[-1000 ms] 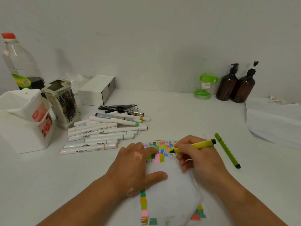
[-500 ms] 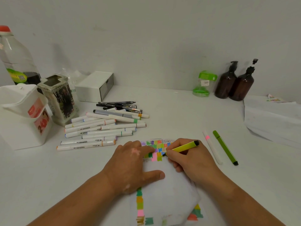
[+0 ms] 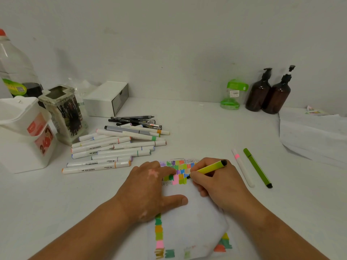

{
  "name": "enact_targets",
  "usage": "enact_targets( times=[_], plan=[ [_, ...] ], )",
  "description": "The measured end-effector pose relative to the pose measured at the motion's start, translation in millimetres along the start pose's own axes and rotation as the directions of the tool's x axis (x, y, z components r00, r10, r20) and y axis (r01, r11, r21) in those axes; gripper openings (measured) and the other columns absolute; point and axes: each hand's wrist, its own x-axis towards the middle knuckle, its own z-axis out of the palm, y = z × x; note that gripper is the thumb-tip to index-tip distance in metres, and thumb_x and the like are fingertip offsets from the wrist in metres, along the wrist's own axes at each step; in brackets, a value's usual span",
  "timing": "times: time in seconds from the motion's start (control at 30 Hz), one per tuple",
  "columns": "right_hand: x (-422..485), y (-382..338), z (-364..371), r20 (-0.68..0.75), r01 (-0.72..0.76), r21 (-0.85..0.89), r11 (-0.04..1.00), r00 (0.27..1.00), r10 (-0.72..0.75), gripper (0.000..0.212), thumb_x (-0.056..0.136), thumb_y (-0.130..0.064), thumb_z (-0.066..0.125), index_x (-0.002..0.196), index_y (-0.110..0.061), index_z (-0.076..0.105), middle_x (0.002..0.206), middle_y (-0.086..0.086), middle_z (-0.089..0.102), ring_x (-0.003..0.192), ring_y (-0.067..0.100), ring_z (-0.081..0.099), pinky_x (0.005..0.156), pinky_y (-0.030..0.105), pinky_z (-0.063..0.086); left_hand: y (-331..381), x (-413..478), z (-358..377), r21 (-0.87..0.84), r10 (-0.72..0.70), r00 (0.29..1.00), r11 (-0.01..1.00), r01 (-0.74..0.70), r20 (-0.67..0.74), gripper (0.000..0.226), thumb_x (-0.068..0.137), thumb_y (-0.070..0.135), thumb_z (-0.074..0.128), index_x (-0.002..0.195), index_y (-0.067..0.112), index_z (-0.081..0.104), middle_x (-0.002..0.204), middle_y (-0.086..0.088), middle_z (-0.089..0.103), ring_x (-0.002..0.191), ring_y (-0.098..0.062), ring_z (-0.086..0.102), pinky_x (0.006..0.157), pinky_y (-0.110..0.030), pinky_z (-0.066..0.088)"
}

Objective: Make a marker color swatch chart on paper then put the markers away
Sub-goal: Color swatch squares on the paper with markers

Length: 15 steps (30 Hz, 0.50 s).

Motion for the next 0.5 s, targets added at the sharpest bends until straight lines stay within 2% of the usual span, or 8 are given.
enact_targets(
  times=[0.1, 0.23, 0.33, 0.43, 0.5],
  plan=[
    [0.1, -0.8, 0.1, 0.025, -0.019, -0.006, 1.000, 1.000, 0.019, 0.008, 0.079, -0.025, 0.068, 0.078, -0.031, 0.072, 0.062, 0.004, 0.072, 0.051, 0.015, 0.066, 0.054, 0.029, 0.058, -0.6, 0.4, 0.6, 0.001, 0.000, 1.000, 1.000, 0.000, -0.007, 0.091, 0.065, 0.093, 0.046, 0.143, 0.047, 0.040, 0.113, 0.018, 0.052, 0.107, -0.007, 0.044, 0.098, -0.028, 0.039],
    [0.4, -1.2, 0.2, -0.008, -0.016, -0.012, 1.000, 1.000, 0.016, 0.009, 0.081, -0.026, 0.069, 0.079, -0.034, 0.071, 0.061, 0.003, 0.072, 0.050, 0.012, 0.065, 0.053, 0.024, 0.053, -1.2, 0.7, 1.4, -0.006, -0.003, 1.000, 1.000, 0.003, -0.009, 0.092, 0.064, 0.095, 0.045, 0.143, 0.048, 0.040, 0.114, 0.018, 0.052, 0.108, -0.007, 0.045, 0.099, -0.029, 0.040],
    [0.0, -1.9, 0.4, 0.010, -0.039, 0.010, 0.999, 0.999, 0.039, 0.007, 0.078, -0.024, 0.067, 0.076, -0.029, 0.071, 0.062, 0.004, 0.072, 0.049, 0.014, 0.065, 0.052, 0.026, 0.056, -1.0, 0.5, 1.5, -0.003, 0.006, 1.000, 1.000, -0.006, -0.019, 0.093, 0.064, 0.095, 0.044, 0.143, 0.047, 0.040, 0.113, 0.018, 0.052, 0.107, -0.008, 0.045, 0.098, -0.028, 0.039],
    [0.4, -1.4, 0.7, -0.015, -0.031, -0.015, 0.999, 0.999, 0.030, 0.010, 0.084, -0.025, 0.068, 0.078, -0.033, 0.070, 0.061, 0.004, 0.072, 0.050, 0.013, 0.065, 0.052, 0.022, 0.051, -0.6, -0.3, 1.4, -0.003, 0.005, 1.000, 1.000, -0.005, -0.018, 0.093, 0.064, 0.095, 0.045, 0.144, 0.047, 0.039, 0.116, 0.017, 0.053, 0.110, -0.008, 0.045, 0.100, -0.028, 0.038],
    [0.3, -2.1, 0.3, -0.005, -0.043, -0.013, 0.999, 0.999, 0.042, 0.008, 0.081, -0.025, 0.067, 0.077, -0.031, 0.070, 0.061, 0.004, 0.072, 0.048, 0.013, 0.064, 0.050, 0.023, 0.052, -0.4, -0.2, 1.4, 0.004, 0.007, 1.000, 1.000, -0.007, -0.019, 0.093, 0.064, 0.095, 0.045, 0.144, 0.047, 0.039, 0.117, 0.017, 0.053, 0.110, -0.008, 0.045, 0.100, -0.028, 0.039]
  ],
)
